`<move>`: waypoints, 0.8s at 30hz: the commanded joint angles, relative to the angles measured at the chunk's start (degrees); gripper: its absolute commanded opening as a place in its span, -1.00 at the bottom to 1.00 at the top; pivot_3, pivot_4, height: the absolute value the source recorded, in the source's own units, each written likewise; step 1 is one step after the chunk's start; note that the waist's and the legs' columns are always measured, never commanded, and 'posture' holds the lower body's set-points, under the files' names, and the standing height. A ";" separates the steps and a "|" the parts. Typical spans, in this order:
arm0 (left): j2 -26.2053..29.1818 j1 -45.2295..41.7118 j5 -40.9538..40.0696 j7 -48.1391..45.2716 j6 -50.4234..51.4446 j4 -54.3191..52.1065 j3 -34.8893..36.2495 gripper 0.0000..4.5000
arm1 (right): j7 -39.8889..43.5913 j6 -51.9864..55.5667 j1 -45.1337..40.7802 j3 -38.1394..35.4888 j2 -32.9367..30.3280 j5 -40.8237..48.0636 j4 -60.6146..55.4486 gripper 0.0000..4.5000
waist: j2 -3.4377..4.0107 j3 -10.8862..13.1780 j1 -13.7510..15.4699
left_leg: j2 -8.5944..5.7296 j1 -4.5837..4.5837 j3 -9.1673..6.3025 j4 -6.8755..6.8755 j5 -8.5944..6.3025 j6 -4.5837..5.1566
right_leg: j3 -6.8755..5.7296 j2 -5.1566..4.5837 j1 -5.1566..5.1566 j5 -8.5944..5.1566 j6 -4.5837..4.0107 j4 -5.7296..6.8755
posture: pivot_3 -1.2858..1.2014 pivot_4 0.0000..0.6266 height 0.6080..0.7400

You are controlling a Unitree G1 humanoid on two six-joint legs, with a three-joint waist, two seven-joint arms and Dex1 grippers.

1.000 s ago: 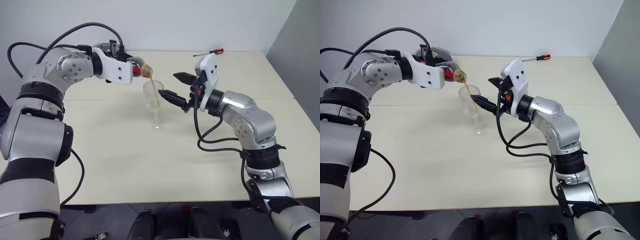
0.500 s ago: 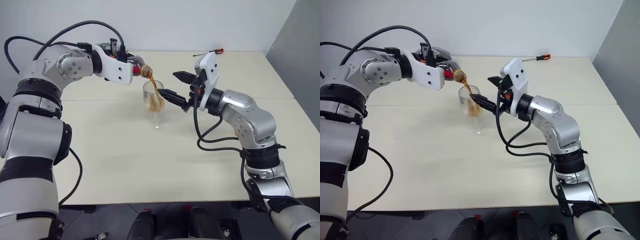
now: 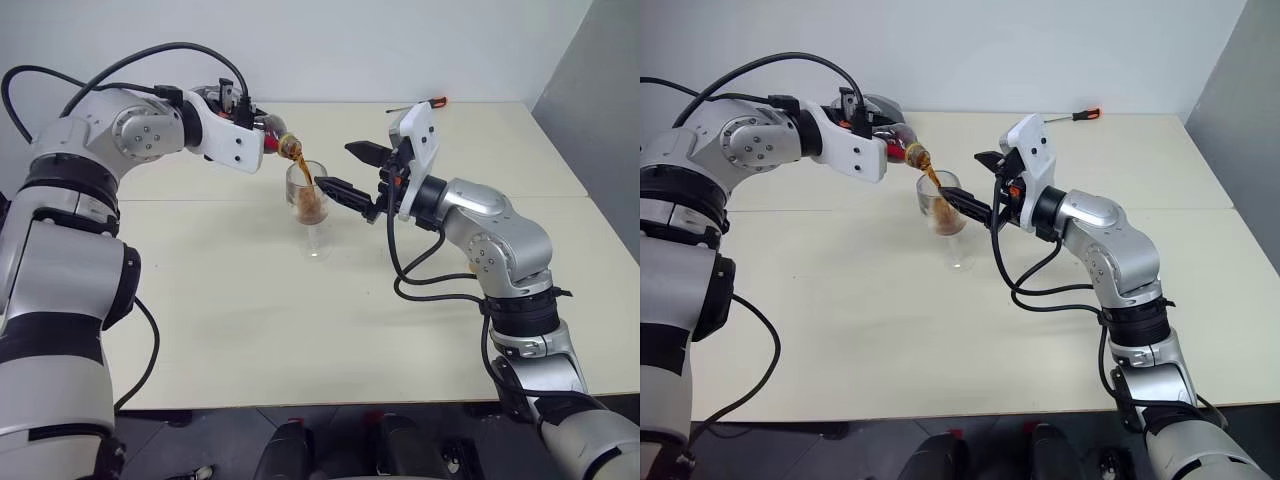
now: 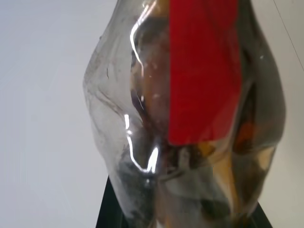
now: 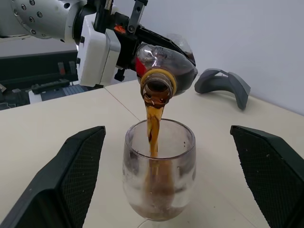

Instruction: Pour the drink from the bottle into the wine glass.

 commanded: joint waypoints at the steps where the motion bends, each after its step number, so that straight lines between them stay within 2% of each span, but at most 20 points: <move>1: 1.63 -2.88 -0.12 1.48 0.01 -0.13 0.24 -0.68 | 0.14 -1.12 -1.11 -0.88 0.14 0.63 -1.32 1.00 | 0.00 0.00 0.00 | 0.00 0.00 0.01 0.00 0.00 0.00 | 0.00 0.00 0.00 0.00 0.00 0.00 | 0.03 -0.52 1.00; 24: 2.55 -4.29 2.53 3.80 -0.37 0.04 -2.27 -0.68 | -0.32 -0.85 -0.31 -0.98 0.41 1.23 -2.47 1.00 | 0.00 0.00 -0.02 | 0.00 0.00 0.04 0.01 0.00 0.00 | 0.01 0.00 -0.04 0.00 0.00 0.09 | 0.03 -0.52 1.00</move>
